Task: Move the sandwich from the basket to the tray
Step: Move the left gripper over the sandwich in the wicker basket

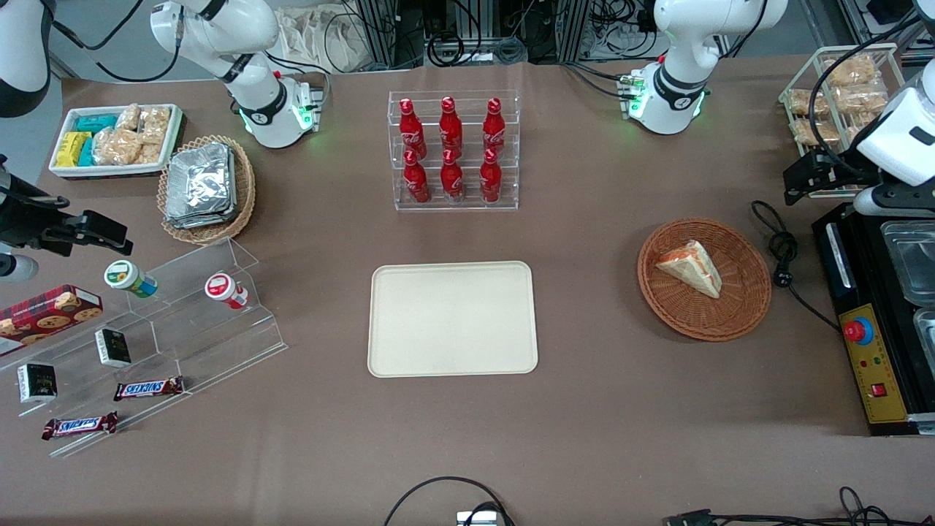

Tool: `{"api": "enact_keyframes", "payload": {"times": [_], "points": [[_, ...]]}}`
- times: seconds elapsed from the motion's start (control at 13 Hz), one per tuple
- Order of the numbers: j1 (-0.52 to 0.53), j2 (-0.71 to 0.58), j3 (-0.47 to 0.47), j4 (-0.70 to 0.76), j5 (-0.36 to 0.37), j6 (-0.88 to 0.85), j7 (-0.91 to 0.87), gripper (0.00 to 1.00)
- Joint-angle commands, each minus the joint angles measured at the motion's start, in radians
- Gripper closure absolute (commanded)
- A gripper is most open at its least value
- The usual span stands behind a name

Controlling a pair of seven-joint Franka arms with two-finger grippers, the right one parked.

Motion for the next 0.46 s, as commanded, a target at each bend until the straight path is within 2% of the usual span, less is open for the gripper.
{"api": "enact_keyframes", "payload": {"times": [0.0, 0.38], "points": [[-0.003, 0.017, -0.001, 0.024, 0.012, -0.004, -0.063, 0.00], [-0.007, 0.049, -0.001, 0.018, 0.014, 0.007, -0.077, 0.00]]}}
